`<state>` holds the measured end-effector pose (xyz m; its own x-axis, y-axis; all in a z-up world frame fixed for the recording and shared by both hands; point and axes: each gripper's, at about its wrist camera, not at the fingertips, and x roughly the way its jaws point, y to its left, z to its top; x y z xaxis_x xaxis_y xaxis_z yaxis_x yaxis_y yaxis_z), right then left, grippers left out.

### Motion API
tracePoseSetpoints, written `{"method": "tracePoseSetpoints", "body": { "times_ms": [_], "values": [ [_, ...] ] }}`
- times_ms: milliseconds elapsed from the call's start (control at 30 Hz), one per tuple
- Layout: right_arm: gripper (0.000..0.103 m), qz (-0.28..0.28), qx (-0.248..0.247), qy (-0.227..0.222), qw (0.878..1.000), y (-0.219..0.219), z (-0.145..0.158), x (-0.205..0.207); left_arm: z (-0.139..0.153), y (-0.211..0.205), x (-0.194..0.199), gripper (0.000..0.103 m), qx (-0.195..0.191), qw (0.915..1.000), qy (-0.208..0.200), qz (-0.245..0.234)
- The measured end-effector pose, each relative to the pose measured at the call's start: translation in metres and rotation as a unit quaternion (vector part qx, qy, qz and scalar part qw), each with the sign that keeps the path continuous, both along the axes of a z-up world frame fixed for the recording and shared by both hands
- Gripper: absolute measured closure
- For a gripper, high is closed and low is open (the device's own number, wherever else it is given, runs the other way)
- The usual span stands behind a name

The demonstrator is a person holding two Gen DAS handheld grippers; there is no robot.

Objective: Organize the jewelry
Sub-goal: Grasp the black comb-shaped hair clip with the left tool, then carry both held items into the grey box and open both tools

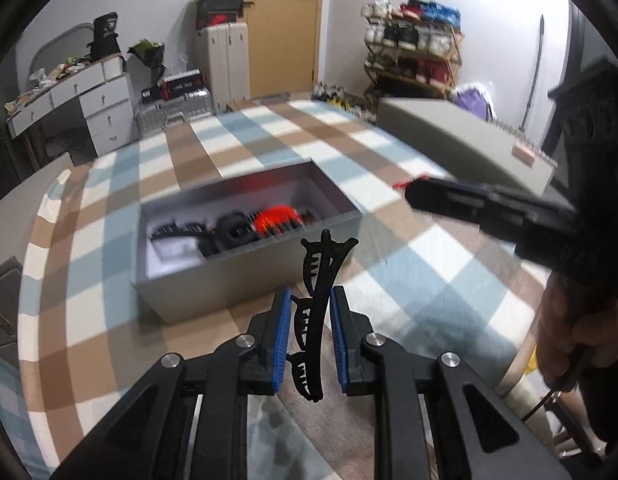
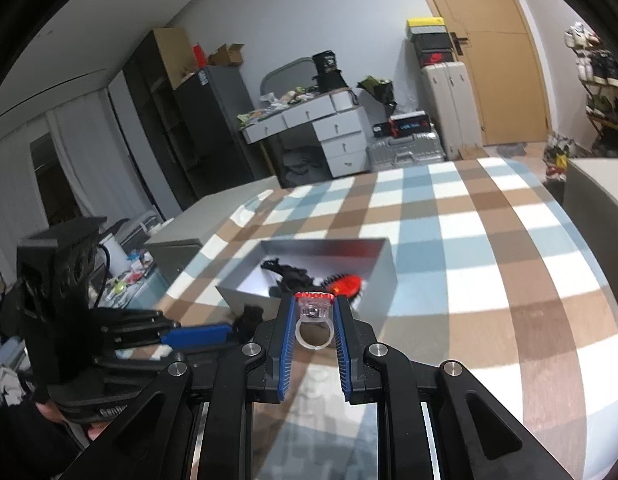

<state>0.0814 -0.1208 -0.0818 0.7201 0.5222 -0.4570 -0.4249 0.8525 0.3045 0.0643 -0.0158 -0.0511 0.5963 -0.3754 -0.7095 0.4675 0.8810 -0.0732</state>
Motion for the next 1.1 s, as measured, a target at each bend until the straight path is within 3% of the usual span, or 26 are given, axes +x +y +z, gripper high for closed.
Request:
{"method": "tracePoseSetpoints", "body": {
  "times_ms": [200, 400, 1100],
  "values": [
    [0.085, 0.014, 0.017, -0.004, 1.0, 0.013, 0.012, 0.018, 0.022, 0.02, 0.019, 0.089, -0.037, 0.9983, -0.035, 0.027],
    [0.085, 0.029, 0.021, -0.009, 0.999, 0.029, 0.019, 0.04, 0.025, 0.034, 0.042, 0.089, -0.057, 0.9968, -0.039, 0.041],
    [0.085, 0.031, 0.019, 0.022, 0.999, 0.037, 0.001, 0.096, 0.006, 0.036, 0.091, 0.089, -0.075, 0.9968, -0.009, 0.029]
  ]
}}
